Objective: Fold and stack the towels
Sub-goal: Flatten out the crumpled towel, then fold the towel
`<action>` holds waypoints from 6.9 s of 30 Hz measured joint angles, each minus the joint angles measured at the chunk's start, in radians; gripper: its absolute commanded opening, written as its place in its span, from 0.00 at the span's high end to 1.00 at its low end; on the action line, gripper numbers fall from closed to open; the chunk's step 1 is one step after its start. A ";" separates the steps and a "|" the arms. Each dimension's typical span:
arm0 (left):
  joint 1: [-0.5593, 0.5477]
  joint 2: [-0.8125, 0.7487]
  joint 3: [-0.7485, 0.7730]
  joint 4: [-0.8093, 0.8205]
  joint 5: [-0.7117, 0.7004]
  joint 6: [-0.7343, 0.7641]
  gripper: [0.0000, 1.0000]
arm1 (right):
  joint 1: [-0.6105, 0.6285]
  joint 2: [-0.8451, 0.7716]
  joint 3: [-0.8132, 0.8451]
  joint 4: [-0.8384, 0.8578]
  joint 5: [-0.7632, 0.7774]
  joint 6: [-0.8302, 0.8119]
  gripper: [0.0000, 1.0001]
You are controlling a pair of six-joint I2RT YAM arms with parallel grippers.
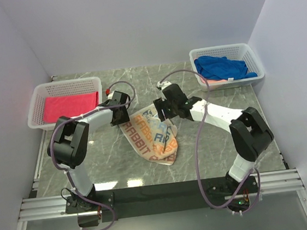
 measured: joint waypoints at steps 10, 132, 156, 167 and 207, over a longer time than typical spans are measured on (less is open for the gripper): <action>-0.021 0.005 0.003 0.005 -0.002 0.005 0.99 | -0.037 0.221 0.222 0.002 0.012 -0.011 0.28; 0.051 -0.003 0.540 0.170 0.134 0.401 1.00 | -0.250 0.034 0.430 0.152 -0.080 -0.167 1.00; 0.142 0.189 0.554 0.246 0.347 0.365 0.99 | -0.319 0.248 0.364 0.299 -0.231 -0.173 1.00; 0.135 -0.109 0.281 0.146 0.496 0.314 0.99 | -0.317 -0.027 0.096 0.242 -0.288 -0.068 1.00; -0.018 -0.444 -0.245 0.000 0.489 0.119 0.99 | -0.283 -0.410 -0.498 0.130 -0.435 0.218 1.00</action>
